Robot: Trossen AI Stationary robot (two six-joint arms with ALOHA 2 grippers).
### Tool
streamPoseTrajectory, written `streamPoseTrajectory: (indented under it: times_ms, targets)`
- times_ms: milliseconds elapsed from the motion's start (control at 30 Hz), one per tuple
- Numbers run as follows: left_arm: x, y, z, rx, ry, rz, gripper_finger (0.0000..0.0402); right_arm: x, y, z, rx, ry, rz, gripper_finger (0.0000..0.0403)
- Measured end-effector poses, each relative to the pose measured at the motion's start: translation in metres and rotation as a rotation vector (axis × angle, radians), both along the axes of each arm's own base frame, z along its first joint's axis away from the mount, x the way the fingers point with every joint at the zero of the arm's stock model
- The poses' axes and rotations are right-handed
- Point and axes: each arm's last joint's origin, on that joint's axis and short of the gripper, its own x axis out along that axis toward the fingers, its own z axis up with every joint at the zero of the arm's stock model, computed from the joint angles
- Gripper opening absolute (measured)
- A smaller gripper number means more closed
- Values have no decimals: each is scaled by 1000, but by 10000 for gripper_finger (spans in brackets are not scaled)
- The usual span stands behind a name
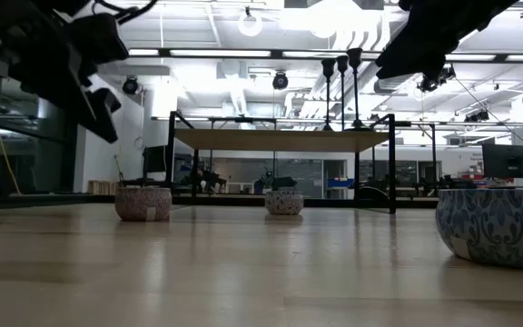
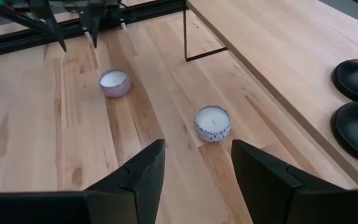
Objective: Pick & Place candle stick holders
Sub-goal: Put the pink scented candle on the shelf
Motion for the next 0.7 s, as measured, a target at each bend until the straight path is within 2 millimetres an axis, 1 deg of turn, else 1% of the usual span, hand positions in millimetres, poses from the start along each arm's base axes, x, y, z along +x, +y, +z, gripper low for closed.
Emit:
streamPoseTrajectory:
  times_ms: [367, 700]
  targets:
    - [24, -4, -25, 113, 54, -133, 246, 0, 0, 0, 0, 0, 1, 181]
    - [37, -4, -39, 246, 55, -163, 245, 0, 0, 0, 0, 0, 1, 181]
